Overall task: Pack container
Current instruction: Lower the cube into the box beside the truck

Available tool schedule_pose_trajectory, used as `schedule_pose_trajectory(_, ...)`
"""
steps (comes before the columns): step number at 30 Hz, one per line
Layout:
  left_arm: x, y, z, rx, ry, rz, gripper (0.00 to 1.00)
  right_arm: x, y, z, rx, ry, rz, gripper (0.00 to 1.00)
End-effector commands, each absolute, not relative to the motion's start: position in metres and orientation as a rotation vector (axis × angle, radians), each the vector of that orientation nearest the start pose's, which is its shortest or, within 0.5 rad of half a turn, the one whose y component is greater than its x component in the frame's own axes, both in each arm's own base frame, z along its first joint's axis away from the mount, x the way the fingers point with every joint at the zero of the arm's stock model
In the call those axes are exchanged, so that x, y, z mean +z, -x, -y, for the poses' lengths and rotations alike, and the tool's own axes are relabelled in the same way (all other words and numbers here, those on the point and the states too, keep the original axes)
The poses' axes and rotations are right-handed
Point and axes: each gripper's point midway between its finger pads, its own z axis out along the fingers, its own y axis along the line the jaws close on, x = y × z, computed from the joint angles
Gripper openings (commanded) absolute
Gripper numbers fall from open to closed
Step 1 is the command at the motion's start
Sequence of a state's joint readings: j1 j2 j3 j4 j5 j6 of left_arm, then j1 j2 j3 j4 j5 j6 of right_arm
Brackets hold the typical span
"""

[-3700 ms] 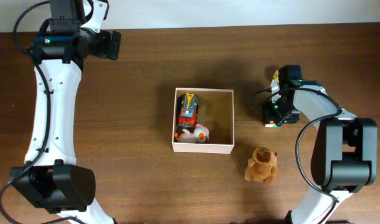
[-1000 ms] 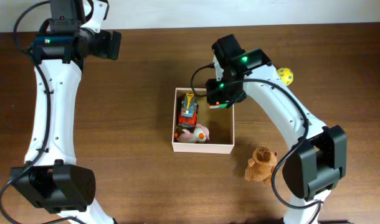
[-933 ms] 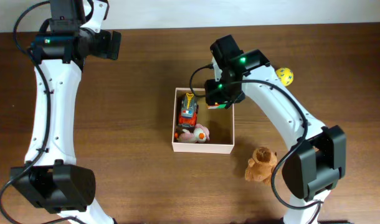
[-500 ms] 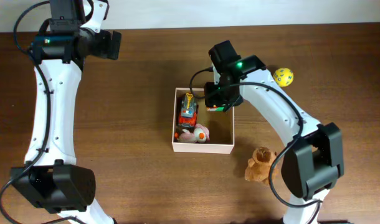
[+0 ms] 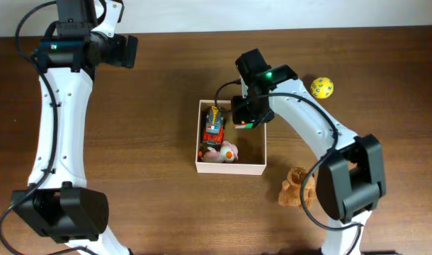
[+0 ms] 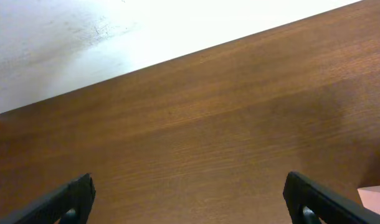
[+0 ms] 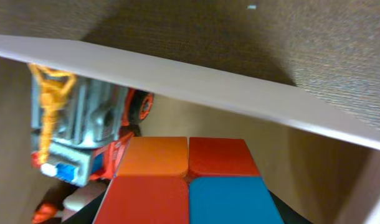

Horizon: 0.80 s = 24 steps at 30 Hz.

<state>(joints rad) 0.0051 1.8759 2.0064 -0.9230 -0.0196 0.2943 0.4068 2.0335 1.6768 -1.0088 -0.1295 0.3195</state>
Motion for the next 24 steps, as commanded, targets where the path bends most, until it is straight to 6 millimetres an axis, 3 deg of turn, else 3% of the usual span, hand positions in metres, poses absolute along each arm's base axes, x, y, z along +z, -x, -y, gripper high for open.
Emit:
schedule_pose_trajectory(1, 0.2918, -0.5077, -0.0054, 0.169, -0.318, -2.322, 0.99, 0.0703, -0.3921, -0.1932, 0.262, 0.138, -3.001, 0.54)
schedule_pose_trajectory(24, 0.2918, -0.5077, -0.0054, 0.169, -0.318, -2.322, 0.99, 0.0692, -0.3958, -0.1854, 0.191, 0.125, -2.989, 0.59)
